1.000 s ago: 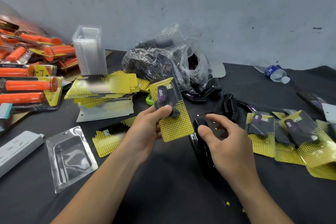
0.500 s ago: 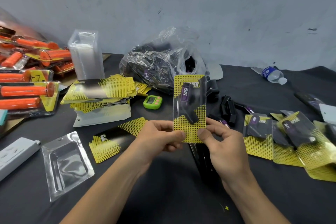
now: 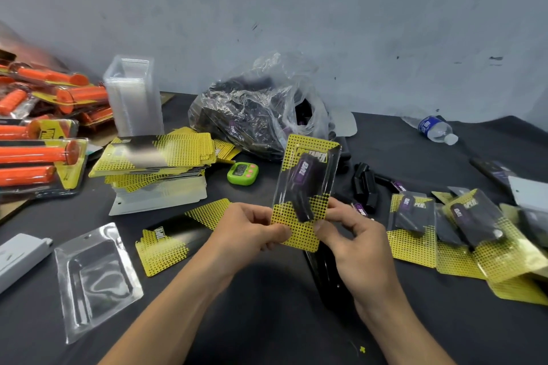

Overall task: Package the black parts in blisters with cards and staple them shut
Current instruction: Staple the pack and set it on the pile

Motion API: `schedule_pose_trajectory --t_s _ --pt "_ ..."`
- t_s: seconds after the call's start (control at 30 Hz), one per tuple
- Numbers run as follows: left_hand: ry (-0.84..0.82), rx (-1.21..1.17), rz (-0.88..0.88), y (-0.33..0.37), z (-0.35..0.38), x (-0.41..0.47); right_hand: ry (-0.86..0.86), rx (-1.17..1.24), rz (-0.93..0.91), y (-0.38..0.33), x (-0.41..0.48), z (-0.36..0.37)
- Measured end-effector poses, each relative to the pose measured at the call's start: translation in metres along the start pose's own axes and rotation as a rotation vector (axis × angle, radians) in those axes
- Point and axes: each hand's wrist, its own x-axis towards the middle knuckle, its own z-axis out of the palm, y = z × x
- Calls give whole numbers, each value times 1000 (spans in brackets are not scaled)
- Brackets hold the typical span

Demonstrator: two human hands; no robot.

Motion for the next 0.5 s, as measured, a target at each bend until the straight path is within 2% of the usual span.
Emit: schedule_pose_trajectory --t_s 0.13,0.23,0.3,0.4,0.5 --pt "35 17 33 0 3 -2 -87 67 5 -2 -1 -2" --pt "25 -32 114 3 5 -5 -110 -149 -101 -6 0 -6" --pt "-69 -38 184 6 3 -7 -147 -311 -200 -9 0 -7" --pt "-155 -18 208 11 2 -8 -154 -391 -197 -8 0 -7" --pt "-100 -34 199 11 3 -7 -95 -478 -157 -4 -1 -5"
